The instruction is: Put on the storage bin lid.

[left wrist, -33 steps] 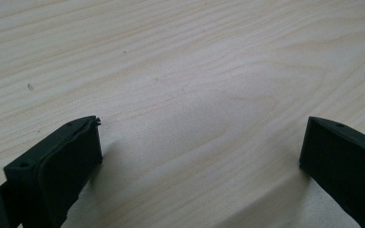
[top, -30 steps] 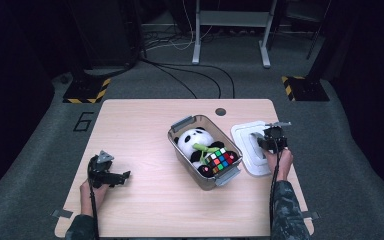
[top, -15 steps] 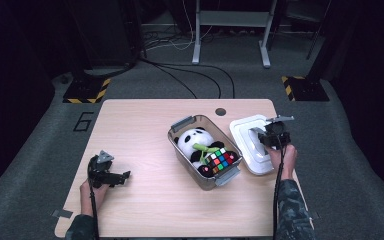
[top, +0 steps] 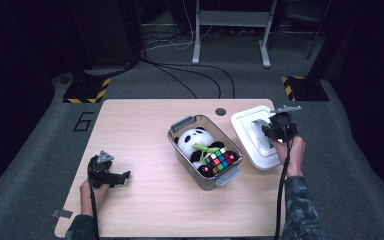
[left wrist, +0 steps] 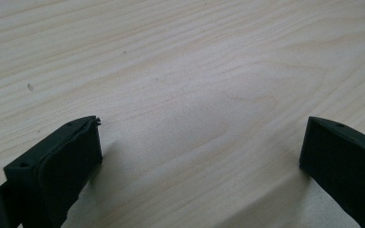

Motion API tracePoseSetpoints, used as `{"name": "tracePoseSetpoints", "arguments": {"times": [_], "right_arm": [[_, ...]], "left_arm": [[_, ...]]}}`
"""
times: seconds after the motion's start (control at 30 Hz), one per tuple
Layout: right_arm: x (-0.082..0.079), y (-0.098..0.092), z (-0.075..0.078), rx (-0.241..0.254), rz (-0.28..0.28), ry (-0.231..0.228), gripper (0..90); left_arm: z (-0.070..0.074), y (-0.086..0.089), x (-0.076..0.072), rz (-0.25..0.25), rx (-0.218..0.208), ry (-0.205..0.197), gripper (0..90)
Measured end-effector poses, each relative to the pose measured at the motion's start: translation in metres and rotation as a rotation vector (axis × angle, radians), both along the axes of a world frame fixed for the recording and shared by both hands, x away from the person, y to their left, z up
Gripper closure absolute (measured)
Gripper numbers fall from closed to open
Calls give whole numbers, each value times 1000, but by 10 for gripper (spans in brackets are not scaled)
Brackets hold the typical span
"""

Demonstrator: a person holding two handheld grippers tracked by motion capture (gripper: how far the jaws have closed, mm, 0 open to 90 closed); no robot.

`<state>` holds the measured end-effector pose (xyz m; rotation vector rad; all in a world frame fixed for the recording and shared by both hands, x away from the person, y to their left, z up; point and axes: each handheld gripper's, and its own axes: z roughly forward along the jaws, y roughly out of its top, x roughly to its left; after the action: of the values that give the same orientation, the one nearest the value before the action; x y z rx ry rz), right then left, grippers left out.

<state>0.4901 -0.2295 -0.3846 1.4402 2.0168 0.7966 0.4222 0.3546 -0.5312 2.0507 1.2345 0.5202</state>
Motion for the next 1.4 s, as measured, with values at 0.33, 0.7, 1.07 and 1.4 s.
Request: {"name": "tracePoseSetpoints", "arguments": {"times": [0.33,0.7,1.07,1.4], "right_arm": [[-6,3,26,15,23,-2,668],[-17,16,62,52,69,-25,668],[-29,62,91,55,187,-16,668],[-28,98,93,54,268,21,668]], "left_arm": [[0,0,0,0,0,0,0],[0,0,0,0,0,0,0],[0,0,0,0,1,0,0],[1,0,0,-3,4,5,0]]}}
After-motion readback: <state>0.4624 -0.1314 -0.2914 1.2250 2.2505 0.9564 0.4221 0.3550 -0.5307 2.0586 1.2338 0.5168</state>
